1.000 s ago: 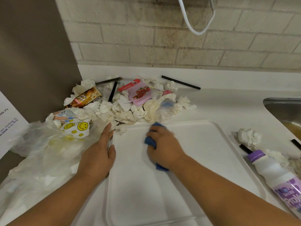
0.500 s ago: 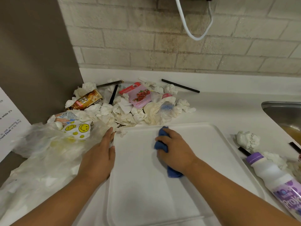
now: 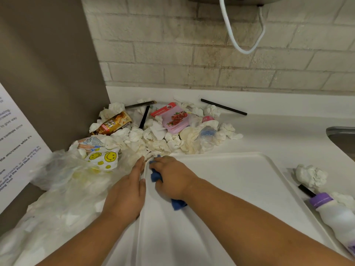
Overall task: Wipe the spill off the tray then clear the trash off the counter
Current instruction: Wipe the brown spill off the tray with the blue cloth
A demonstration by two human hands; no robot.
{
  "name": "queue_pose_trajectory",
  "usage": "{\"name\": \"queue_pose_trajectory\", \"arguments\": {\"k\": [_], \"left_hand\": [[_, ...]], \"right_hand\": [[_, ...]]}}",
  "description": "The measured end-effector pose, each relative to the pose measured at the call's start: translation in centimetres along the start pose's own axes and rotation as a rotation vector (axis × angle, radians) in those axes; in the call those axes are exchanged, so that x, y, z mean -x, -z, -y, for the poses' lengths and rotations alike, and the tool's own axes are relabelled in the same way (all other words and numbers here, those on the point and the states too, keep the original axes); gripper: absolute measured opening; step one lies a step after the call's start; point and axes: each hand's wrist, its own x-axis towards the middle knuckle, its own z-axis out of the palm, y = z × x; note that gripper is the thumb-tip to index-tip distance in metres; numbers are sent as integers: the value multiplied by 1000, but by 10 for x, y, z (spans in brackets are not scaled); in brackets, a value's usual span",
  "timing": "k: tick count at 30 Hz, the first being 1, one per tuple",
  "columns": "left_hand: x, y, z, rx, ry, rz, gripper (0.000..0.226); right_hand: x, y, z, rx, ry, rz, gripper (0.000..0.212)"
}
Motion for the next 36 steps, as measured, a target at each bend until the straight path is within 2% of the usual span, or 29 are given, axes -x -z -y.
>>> {"name": "queue_pose_trajectory", "arguments": {"k": [3, 7, 11, 15, 17, 19, 21, 24, 28, 32, 36], "left_hand": [[0, 0, 1, 9, 9, 3, 62], [0, 1, 3, -2, 20, 28, 65], [1, 3, -5, -2, 35, 23, 63], [1, 3, -6, -55, 36, 2, 62], [1, 4, -6, -67, 39, 5, 61], [2, 3, -8, -70, 30, 19, 61], [1, 3, -8, -75, 28, 34, 61], [2, 3, -5, -54, 38, 64, 65], [1, 2, -3, -29, 54, 79, 68], [1, 2, -7, -25, 68, 71, 67], [2, 2, -6, -14, 69, 67, 66]], "right_hand": [[0, -1, 1, -25, 72, 45, 55], [27, 13, 7, -159, 172, 131, 42], [65, 21, 14, -245, 260, 225, 43], [104, 18, 35, -306, 507, 260, 29], [122, 21, 38, -367, 567, 313, 22], [133, 30, 26, -407, 549, 354, 21], [142, 39, 4, -430, 429, 374, 21], [148, 42, -14, -383, 236, 291, 29], [144, 23, 18, -177, 343, 157, 44], [159, 24, 24, -168, 355, 120, 42], [195, 39, -24, -267, 120, 30, 45]]}}
